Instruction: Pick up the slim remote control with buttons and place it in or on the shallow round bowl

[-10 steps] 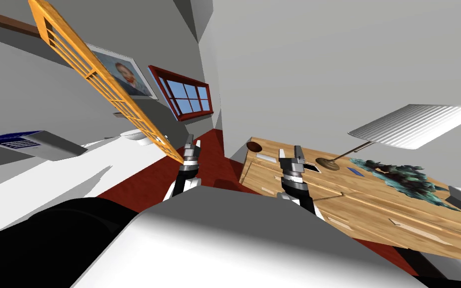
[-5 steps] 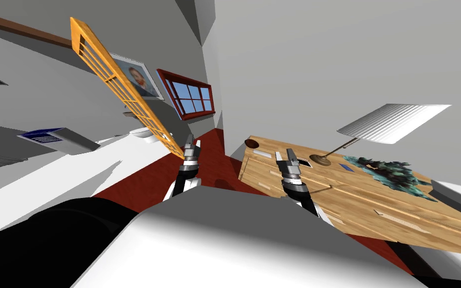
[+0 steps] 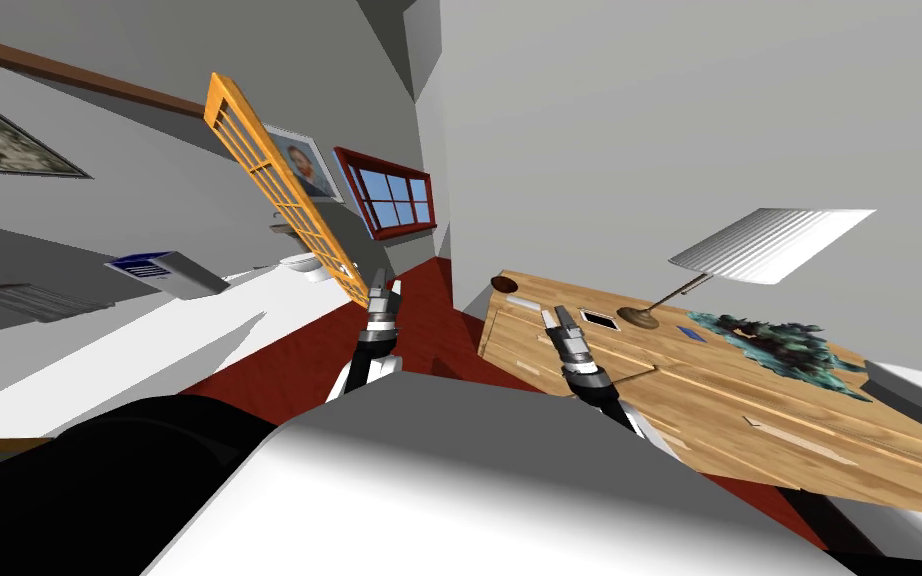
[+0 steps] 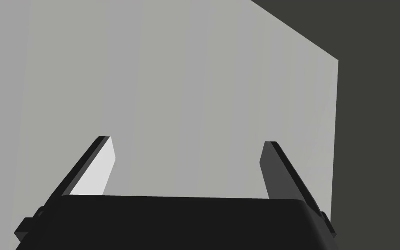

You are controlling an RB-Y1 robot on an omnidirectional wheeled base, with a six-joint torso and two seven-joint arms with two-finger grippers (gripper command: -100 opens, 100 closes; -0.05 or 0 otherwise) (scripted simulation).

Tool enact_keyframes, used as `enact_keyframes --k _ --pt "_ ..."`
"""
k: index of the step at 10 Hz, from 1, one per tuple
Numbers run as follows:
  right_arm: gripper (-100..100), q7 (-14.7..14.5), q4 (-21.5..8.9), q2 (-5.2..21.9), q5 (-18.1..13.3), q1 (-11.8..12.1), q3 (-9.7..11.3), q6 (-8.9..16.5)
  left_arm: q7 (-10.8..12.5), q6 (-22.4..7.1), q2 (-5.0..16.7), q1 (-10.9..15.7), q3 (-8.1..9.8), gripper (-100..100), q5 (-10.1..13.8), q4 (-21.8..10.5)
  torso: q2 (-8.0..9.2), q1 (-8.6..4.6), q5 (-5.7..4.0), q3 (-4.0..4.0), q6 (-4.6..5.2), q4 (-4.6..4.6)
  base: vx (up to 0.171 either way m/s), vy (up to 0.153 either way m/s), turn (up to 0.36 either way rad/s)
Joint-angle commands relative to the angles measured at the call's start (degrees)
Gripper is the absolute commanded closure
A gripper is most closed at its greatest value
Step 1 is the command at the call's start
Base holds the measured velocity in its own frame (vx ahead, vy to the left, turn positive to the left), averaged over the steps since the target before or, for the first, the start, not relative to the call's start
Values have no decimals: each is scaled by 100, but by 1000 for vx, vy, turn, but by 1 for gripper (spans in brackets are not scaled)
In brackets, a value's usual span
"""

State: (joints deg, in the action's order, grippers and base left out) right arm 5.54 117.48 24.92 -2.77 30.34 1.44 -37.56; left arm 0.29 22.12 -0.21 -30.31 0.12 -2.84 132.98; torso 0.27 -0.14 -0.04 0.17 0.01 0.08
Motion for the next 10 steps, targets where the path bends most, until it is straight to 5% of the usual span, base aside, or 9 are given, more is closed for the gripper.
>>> enact_keyframes --k 1,10 --pt "-100 -8 -175 286 -153 -12 62 -63 0 0 0 0 0 0 0 0 0 0 0 0 0 0 -90 -12 89" --pt "-100 -165 -1195 1735 -829 -110 398 -460 0 0 0 0 -1 0 0 0 -16 21 4 -10 -3 -4 -55 17 101"
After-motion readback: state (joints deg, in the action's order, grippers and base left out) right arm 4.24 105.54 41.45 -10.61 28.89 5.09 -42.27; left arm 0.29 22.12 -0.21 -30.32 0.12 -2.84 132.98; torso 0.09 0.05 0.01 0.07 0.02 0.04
